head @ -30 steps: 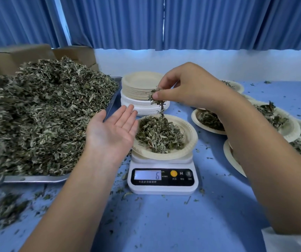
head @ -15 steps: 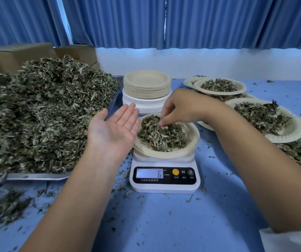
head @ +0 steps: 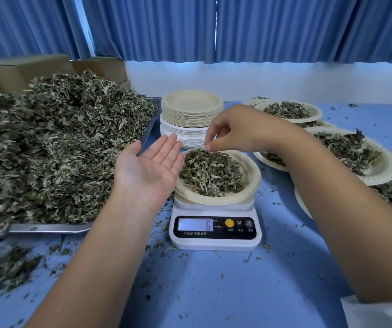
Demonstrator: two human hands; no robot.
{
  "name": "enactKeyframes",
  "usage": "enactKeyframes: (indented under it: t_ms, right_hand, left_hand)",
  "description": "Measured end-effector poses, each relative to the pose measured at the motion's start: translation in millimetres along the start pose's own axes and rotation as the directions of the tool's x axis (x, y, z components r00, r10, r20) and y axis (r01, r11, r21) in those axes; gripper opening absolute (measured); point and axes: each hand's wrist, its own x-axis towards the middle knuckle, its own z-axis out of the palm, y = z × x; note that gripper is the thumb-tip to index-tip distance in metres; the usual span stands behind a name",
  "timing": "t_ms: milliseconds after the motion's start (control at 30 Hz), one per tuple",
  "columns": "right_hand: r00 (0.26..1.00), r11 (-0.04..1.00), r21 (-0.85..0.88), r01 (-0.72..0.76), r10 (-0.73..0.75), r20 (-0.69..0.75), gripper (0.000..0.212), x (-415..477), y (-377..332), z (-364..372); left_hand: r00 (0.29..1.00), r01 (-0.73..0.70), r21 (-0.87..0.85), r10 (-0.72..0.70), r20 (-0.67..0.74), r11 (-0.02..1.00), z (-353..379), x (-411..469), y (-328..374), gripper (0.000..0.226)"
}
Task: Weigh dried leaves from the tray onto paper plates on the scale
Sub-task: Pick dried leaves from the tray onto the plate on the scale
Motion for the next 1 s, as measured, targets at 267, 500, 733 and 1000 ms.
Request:
enactKeyframes:
  t_ms: [267,500,733,1000]
  right_hand:
    - [0.975,0.988,0.144,-0.052,0.019,0.221,0.024,2.1,-6.4,16.9]
    - [0.967,0.99,0.106,-0.092,0.063,0.248,0.025,2.2,-4.5,22.1]
    - [1.0,0.963,0.269,-0.017,0.021,-0.011,0.024,2.3,-15.9,22.5]
    - [0.996,0.984,0.161,0.078,-0.069,-0.065,0.011,32.1,-48.9,49.9]
  left_hand:
    - [1.0,0.004,0.004,-0.004,0.002,1.0,0.4,-0.5,-0.2,0.05]
    - [1.0,0.01,-0.006,-0.01,0.001,1.0,1.2,-1.8,0.9,0.048]
    - [0.999,0.045,-0.025,-0.045,-0.026,0.999,3.5,-3.7,5.0,0.048]
    - [0.997,0.017,-0.097,-0.024,-0.071,0.995,-3.7,1.4,24.3,0.048]
